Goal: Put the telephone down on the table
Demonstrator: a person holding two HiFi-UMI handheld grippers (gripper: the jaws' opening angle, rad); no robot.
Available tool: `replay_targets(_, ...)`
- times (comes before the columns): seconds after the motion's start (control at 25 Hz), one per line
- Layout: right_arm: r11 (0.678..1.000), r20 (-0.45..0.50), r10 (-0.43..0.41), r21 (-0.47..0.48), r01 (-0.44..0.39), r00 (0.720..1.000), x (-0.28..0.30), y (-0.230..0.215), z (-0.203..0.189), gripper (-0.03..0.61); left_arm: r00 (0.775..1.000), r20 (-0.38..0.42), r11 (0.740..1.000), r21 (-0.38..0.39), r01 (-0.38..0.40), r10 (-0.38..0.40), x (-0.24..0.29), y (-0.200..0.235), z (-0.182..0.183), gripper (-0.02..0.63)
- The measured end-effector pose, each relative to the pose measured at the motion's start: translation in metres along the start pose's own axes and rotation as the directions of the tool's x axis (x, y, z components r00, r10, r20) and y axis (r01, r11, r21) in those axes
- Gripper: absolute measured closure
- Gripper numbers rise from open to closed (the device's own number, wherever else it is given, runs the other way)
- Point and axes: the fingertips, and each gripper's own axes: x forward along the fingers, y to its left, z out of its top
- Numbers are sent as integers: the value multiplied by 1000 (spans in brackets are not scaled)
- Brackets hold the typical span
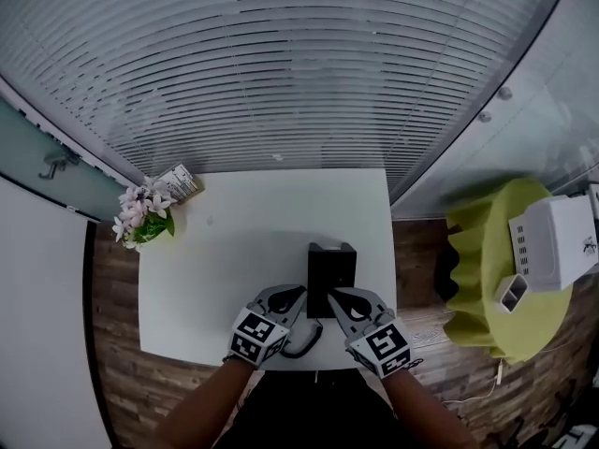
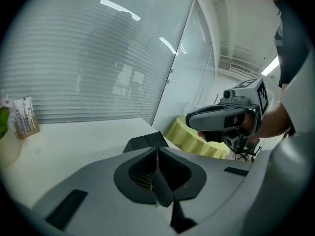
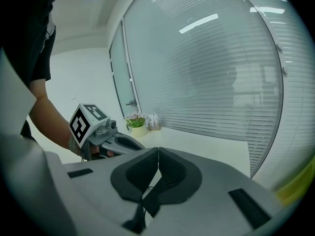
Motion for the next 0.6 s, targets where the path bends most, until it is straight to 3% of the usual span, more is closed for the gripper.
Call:
replay_targets(0.32, 995, 13, 10, 102, -11, 1000, 3, -4, -7, 557, 994, 11, 975, -190, 111, -111, 25, 18, -31, 599)
replay_targets(0.6, 991, 22, 2, 136, -5, 1000, -3, -8, -12, 557, 980, -27, 931, -319, 178, -197, 46, 27, -56, 515)
